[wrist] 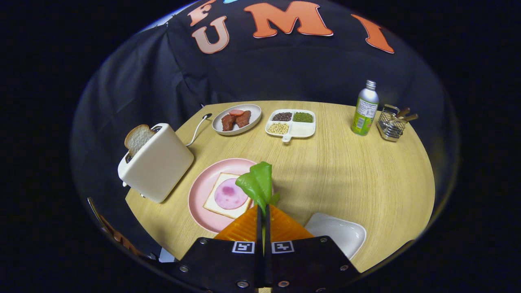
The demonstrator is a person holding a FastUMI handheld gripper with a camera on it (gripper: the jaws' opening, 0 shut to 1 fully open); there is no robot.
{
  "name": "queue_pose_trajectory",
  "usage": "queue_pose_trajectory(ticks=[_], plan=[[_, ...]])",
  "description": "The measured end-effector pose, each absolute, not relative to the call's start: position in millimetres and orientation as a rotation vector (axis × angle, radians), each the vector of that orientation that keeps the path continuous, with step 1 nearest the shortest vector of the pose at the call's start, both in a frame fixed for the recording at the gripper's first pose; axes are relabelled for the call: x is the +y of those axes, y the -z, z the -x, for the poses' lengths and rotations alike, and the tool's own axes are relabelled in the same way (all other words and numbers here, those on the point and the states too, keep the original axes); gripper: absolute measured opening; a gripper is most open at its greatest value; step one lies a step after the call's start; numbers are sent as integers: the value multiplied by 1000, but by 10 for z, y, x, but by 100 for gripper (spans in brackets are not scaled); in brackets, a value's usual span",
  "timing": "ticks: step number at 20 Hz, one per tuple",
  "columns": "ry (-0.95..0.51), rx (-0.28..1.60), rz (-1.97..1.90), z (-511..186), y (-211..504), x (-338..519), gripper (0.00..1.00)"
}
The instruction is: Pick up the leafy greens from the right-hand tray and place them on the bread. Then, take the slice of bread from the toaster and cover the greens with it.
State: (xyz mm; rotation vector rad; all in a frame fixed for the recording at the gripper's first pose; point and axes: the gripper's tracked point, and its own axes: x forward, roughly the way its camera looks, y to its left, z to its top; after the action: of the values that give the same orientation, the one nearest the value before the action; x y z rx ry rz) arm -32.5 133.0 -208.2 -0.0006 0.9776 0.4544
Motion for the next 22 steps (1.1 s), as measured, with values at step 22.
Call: queue_pose_trajectory(ticks=[22], plan=[[-585,1118,41,348,2664,2283,2]])
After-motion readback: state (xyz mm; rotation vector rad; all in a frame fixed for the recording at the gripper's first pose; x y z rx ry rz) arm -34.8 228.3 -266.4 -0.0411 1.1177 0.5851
